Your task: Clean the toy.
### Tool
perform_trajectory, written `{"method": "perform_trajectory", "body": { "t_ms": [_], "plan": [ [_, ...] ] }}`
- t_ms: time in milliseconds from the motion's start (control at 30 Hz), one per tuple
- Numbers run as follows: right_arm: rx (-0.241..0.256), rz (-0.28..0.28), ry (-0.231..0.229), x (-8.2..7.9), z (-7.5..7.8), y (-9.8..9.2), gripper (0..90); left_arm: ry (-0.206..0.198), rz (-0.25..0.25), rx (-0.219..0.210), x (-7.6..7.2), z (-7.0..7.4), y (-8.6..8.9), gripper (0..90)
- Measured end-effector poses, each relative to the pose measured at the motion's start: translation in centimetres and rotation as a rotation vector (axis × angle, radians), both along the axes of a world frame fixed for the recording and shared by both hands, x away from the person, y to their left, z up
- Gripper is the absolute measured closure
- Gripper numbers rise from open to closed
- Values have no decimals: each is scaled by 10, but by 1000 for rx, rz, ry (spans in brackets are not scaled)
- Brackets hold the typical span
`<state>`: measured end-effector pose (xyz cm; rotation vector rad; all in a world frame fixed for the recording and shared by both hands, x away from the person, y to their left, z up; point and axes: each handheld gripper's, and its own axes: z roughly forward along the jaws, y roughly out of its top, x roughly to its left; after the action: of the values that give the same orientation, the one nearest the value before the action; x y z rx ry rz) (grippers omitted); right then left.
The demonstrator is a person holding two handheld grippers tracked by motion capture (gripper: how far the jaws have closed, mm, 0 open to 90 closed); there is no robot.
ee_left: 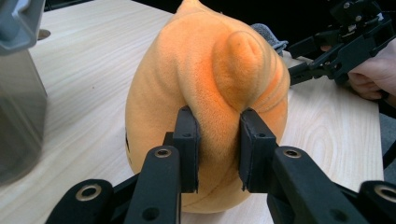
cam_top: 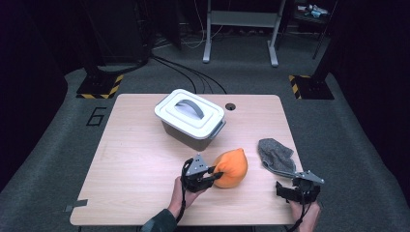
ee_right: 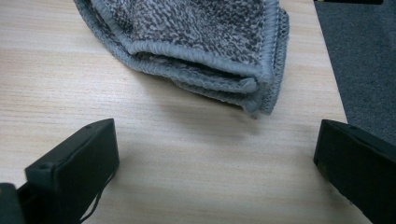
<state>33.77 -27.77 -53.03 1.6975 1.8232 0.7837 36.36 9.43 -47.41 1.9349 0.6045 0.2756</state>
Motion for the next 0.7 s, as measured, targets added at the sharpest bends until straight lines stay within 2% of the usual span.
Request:
{"method": "perform_trajectory", "body": {
  "t_ms": [33, 267, 367, 700],
  "plan": [
    [-1, 1, 0, 0, 0, 0, 0, 0, 5, -9, 0, 0, -1, 728],
    [-1, 4, 0, 0, 0, 0, 0, 6, -6, 19, 3, 9, 4, 736],
    [-1, 2, -1, 0, 0, 0, 0, 21, 0, 22, 4, 14, 9, 739],
    [-1, 2, -1, 0, 0, 0, 0, 26, 37, 1, 1, 23, 28, 742]
  ]
}}
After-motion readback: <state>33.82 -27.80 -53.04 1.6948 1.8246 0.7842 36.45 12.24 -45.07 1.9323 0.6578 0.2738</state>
